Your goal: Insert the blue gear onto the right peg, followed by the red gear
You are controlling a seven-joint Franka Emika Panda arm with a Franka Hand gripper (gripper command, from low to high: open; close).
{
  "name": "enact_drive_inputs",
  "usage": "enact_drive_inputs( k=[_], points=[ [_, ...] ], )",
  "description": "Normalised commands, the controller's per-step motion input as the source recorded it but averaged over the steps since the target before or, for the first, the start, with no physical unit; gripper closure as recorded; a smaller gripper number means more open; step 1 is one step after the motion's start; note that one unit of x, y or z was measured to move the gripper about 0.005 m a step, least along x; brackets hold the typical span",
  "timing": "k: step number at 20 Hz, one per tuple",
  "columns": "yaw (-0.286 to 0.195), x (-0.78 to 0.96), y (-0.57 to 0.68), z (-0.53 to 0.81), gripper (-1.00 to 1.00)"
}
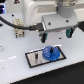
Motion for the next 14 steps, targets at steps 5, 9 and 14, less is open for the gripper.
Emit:
enact_drive_inputs(
  k=[5, 9, 14],
  points=[
    [0.0, -0.61, 0.4, 0.02, -1.0],
    [0.0, -0.57, 0.45, 0.0, -1.0],
    [0.0, -0.59, 0.37, -0.06, -1.0]
  ],
)
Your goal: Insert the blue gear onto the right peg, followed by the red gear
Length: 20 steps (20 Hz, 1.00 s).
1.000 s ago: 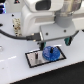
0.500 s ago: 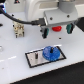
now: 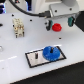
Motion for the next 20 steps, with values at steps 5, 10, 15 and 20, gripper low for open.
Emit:
enact_drive_inputs(
  k=[5, 10, 15, 20],
  points=[
    [0.0, -0.53, 0.3, -0.12, -1.0],
    [0.0, -0.43, 0.2, -0.25, -1.0],
    [0.0, -0.31, 0.03, -0.37, -1.0],
    [0.0, -0.29, 0.01, -0.38, -1.0]
  ],
)
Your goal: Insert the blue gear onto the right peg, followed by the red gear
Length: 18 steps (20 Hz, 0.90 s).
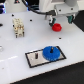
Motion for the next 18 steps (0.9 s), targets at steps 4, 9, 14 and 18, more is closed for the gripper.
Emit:
enact_drive_inputs(
  k=[4, 9, 14, 18],
  points=[
    [0.0, -0.21, -0.07, -0.31, -1.0],
    [0.0, -0.16, -0.14, -0.23, -1.0],
    [0.0, -0.3, -0.18, -0.21, 1.0],
    [0.0, -0.31, -0.11, -0.15, 1.0]
  ],
)
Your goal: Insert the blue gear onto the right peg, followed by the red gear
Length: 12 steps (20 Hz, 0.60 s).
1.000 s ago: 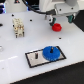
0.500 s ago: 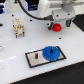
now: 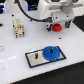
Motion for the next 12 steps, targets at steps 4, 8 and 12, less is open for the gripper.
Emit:
enact_drive_inputs(
  k=[4, 8, 12],
  points=[
    [0.0, -0.28, -0.11, -0.14, 1.0],
    [0.0, -0.3, -0.08, -0.13, 1.0],
    [0.0, -0.26, -0.07, 0.0, 1.0]
  ],
)
